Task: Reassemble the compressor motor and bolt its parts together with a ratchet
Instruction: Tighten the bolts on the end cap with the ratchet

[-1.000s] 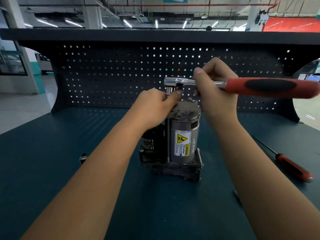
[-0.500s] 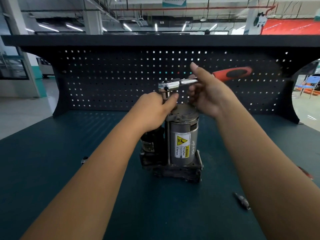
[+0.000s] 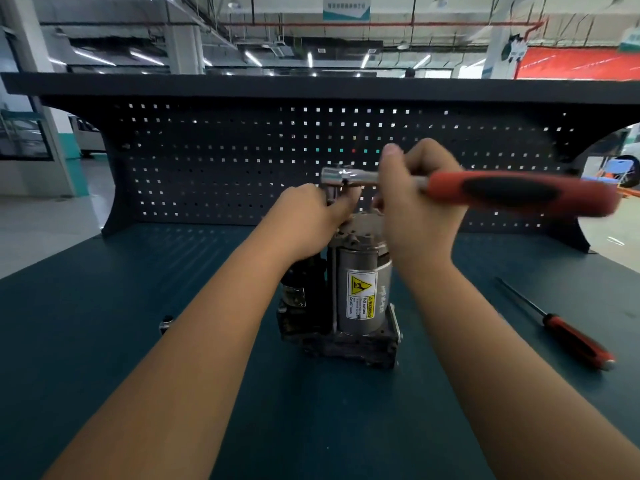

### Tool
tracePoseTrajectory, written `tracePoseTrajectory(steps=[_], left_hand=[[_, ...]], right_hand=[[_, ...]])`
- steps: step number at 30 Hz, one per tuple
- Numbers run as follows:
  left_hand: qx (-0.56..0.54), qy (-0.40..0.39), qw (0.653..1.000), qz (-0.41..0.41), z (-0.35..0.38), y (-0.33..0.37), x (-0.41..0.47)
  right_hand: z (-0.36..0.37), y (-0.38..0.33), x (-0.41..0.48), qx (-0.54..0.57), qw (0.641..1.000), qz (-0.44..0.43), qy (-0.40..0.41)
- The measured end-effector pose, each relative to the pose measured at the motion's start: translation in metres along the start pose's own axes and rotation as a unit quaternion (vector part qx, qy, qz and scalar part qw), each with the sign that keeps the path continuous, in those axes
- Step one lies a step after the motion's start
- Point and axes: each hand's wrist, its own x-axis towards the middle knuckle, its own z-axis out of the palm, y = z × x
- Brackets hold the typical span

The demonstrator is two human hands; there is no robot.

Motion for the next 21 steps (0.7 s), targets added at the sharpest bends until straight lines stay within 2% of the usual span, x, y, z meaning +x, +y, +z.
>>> tracePoseTrajectory(steps=[3,6,8,13,17,21], left_hand=[[0.005,-0.015,1.0,-0.015,-0.002,-0.001,0.003],[0.016,-0.021,1.0,0.002,-0.002,-0.002,0.0],[0.013,-0.025,1.0,0.008,-0.001,-0.003,0.001],[-0.009,-0.059,0.998,0.007,-0.009,-0.002,0.003],[-0.059,-0.09,0.994,0.013,-0.014,-0.01,0.002],[-0.043,-0.101,0.994,0.014,-0.014,-0.016,0.003]], right_hand=[[-0.012,0.021,0.026,0.148,0.975,0.165,-0.035],[-0.017,0.036,0.037,0.207,0.937,0.25,-0.13],[-0.02,0.041,0.037,0.201,0.938,0.235,-0.156],[-0.022,0.036,0.033,0.22,0.947,0.183,-0.146],[-0.025,0.038,0.022,0.204,0.952,0.189,-0.126],[-0.028,0.04,0.016,0.223,0.947,0.202,-0.11]])
